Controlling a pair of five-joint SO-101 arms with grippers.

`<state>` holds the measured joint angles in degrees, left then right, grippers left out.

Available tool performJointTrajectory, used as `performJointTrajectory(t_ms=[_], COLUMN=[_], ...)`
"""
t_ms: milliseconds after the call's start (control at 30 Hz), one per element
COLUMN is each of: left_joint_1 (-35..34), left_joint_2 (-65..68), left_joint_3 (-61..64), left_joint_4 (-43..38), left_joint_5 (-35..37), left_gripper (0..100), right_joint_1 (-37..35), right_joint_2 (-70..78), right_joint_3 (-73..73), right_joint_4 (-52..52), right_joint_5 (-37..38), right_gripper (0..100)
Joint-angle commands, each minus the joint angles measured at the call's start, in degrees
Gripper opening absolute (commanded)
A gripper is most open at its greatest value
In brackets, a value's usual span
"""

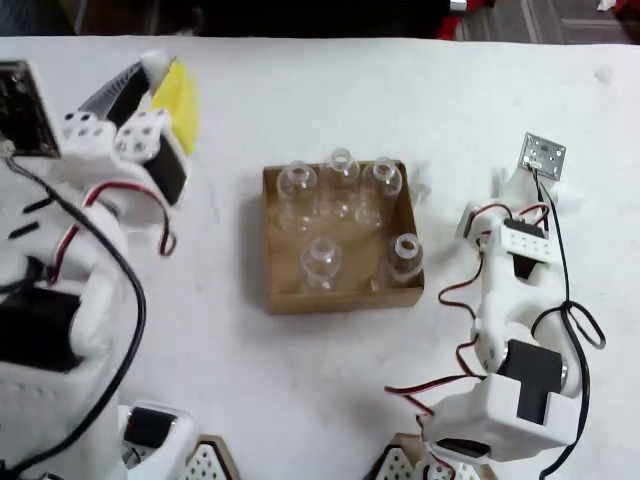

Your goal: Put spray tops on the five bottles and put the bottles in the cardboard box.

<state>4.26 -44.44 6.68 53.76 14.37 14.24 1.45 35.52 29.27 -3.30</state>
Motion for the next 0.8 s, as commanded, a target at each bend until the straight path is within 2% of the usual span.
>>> performJointTrajectory(t_ms=[0, 133, 233, 433, 567, 633, 767], left_joint_1=[-0.31, 2.07, 3.56, 5.58, 5.23, 5.58, 7.78], left_joint_2=[6.2, 13.41, 16.31, 8.92, -2.51, -7.25, -8.75], left_joint_3=[-0.44, -0.44, -0.44, 10.46, 23.91, 29.71, 35.87], left_joint_4=[-8.18, -14.51, -16.09, -15.12, -26.2, -33.93, -47.65], left_joint_5=[4.4, 4.31, 4.57, 4.13, 4.04, 1.32, -1.41], left_gripper=[2, 2, 2, 2, 2, 2, 2], right_joint_1=[0.4, 0.4, 0.4, -0.13, -0.48, -0.48, -0.48], right_joint_2=[-0.31, -0.31, -0.31, -0.31, -0.31, -0.31, -0.31], right_joint_3=[-2.2, -2.2, -2.29, -2.37, -2.37, -2.37, -2.37], right_joint_4=[-1.27, -1.27, -1.27, -1.36, -1.36, -1.36, -1.36], right_joint_5=[0.44, 0.44, 0.44, 0.44, 0.44, 0.44, 0.44], right_gripper=[11.5, 11.5, 11.5, 11.5, 11.5, 11.5, 11.5])
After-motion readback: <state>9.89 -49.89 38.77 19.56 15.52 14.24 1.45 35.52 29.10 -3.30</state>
